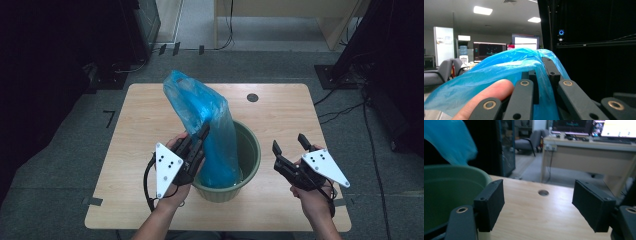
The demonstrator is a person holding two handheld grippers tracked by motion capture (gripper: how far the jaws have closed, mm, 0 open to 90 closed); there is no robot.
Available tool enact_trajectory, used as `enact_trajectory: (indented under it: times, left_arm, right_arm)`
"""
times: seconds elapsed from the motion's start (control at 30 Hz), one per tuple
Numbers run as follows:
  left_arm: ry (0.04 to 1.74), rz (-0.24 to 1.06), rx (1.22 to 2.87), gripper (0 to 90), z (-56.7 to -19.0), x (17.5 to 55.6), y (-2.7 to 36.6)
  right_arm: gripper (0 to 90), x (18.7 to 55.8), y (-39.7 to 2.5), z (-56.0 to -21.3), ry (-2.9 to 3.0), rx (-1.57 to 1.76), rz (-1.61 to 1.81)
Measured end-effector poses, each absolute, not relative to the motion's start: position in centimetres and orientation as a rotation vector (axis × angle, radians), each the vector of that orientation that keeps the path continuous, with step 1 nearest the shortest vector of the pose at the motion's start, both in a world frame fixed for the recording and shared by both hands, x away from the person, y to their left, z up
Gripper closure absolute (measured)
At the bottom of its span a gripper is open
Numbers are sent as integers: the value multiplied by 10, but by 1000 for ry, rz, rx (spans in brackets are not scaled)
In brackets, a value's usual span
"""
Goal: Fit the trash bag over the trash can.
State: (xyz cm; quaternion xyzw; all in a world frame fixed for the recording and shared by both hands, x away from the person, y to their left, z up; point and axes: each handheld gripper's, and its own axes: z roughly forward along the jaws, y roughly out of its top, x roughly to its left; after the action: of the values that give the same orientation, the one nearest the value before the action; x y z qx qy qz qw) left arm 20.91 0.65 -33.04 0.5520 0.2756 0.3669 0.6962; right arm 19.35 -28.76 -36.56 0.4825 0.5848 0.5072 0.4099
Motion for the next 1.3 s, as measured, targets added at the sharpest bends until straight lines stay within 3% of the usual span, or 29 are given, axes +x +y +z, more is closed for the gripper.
enact_trajectory:
  times: [0.4, 0.73, 0.83, 1.03, 1.1, 1.3]
  left_arm:
    - [550, 812, 1206, 866, -336, 194, 9]
    - [470, 805, 1206, 860, -339, 187, 10]
    - [442, 807, 1200, 856, -341, 186, 12]
    - [407, 802, 1210, 837, -342, 185, 16]
    - [392, 789, 1216, 807, -342, 186, 17]
    - [348, 722, 1232, 651, -342, 188, 22]
  right_arm:
    - [267, 179, -240, -322, 1456, 1036, 1533]
    - [345, 191, -208, -294, 1503, 961, 1705]
    - [451, 193, -201, -291, 1518, 974, 1750]
    - [810, 192, -197, -291, 1548, 977, 1807]
    - [885, 191, -197, -292, 1545, 980, 1796]
    - [900, 187, -201, -299, 1519, 959, 1742]
